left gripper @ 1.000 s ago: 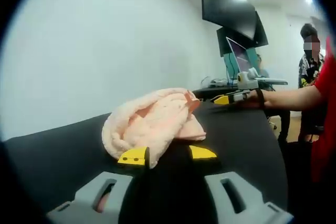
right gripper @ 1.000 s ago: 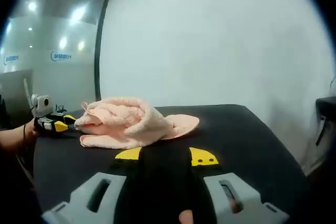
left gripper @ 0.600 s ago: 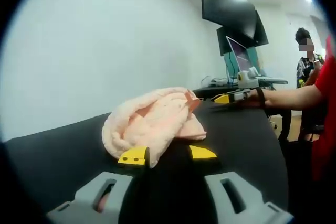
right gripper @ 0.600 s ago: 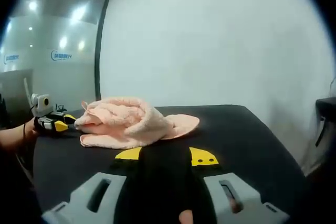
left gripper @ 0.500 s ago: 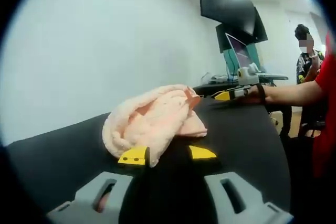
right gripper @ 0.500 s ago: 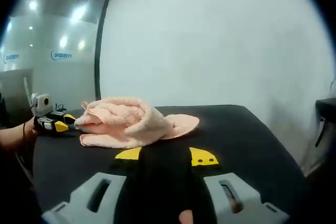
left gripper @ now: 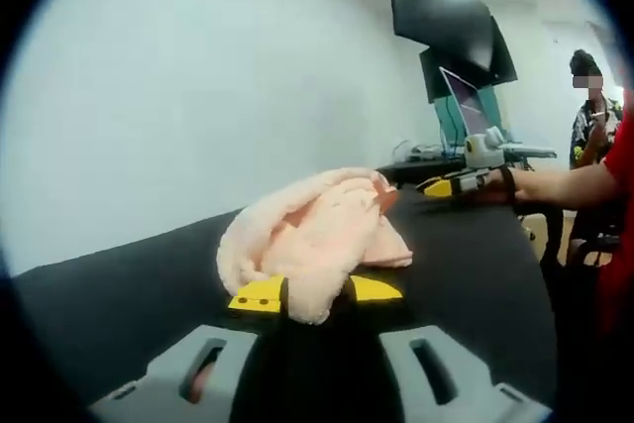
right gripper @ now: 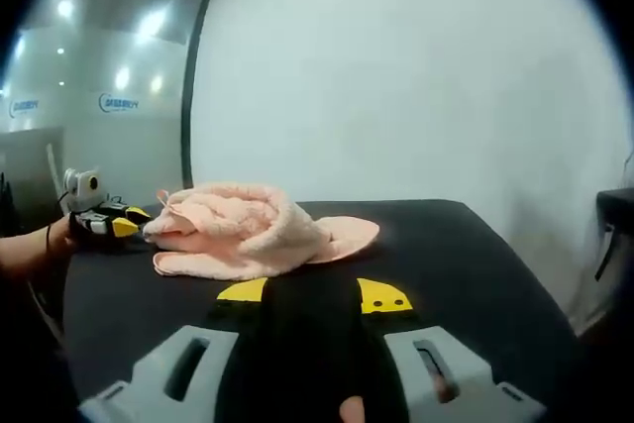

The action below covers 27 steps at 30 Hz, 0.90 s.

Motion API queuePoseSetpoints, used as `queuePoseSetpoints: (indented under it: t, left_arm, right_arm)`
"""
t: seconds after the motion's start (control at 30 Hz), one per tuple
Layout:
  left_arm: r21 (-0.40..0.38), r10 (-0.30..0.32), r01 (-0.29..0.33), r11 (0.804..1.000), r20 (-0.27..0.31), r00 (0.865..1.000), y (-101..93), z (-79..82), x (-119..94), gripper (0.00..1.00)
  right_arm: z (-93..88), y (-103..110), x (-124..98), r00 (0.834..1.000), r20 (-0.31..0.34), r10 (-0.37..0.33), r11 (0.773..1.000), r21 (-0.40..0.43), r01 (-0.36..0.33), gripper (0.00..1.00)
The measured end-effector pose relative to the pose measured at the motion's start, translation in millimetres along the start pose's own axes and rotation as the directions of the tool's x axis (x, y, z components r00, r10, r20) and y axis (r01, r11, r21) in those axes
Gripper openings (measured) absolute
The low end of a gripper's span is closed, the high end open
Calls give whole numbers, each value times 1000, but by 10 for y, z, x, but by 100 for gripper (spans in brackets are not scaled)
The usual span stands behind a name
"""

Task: Fold the towel on the table until its edges align and the towel forms a compact rectangular stack.

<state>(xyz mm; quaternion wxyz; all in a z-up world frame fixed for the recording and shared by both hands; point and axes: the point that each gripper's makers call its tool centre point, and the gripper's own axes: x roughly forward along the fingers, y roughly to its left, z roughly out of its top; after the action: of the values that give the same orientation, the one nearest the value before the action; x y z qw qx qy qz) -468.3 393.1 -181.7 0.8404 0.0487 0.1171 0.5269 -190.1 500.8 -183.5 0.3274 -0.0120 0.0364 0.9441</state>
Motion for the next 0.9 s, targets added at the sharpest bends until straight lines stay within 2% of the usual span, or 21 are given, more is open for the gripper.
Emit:
queuePoseSetpoints:
  t: [0.03,0.07,0.17,0.27,0.33,0.4,0.5,0.57,0.6,0.63,0.67,0.73,0.77,0.8,0.9]
  left_arm:
    - [53,-1,2,999,-25,1000,48,-13,4,25]
    - [67,-12,15,998,-52,999,84,-29,8,25]
    - [7,-133,133,991,-59,989,60,-24,18,25]
    - [-51,-140,137,989,-77,987,161,-70,90,25]
    - [-52,-160,155,987,-95,983,80,-110,143,25]
    - [-2,-184,185,983,-122,975,-34,-153,172,25]
    - [46,-147,155,987,-137,980,-71,-164,171,22]
    - [1,-139,140,990,-130,982,-100,-109,126,12]
    - [-24,-129,127,992,-112,985,-76,-59,100,12]
    - [-9,-133,133,991,-100,986,-103,-17,58,6]
    - [39,-120,124,992,-89,989,-85,35,27,5]
    - [94,-73,84,992,-110,991,15,62,-25,3]
    - [99,-75,86,991,-113,991,6,102,-48,3]
    - [112,-69,80,990,-106,992,-26,182,-93,3]
    - [155,-29,42,987,-88,996,97,467,-152,2]
  right_arm:
    - [2,-1,2,1000,-2,2,1000,0,-2,30]
    - [-1,7,-1,1000,-2,3,1000,-4,-3,30]
    - [7,-49,53,1000,-1,5,1000,-19,-5,30]
    - [-7,-48,65,1000,-6,17,1000,-18,-17,30]
    - [-10,-49,84,1000,-4,23,1000,-17,-23,30]
    - [-12,-46,95,1000,-5,28,1000,-14,-28,30]
    - [-12,-28,87,1000,-3,30,999,-16,-31,30]
    - [-14,-25,90,999,-3,34,999,-18,-34,30]
    - [-18,-25,91,999,-5,35,999,-20,-35,30]
    - [-20,-21,93,999,-6,37,999,-23,-37,30]
    - [-20,-18,94,999,-6,38,999,-24,-39,30]
    - [-20,-2,85,999,-5,41,999,-27,-41,30]
    - [-19,4,83,999,-5,42,999,-28,-42,30]
    - [-19,3,86,999,-5,42,999,-28,-42,30]
    - [-20,-10,93,999,-4,39,999,-29,-40,30]
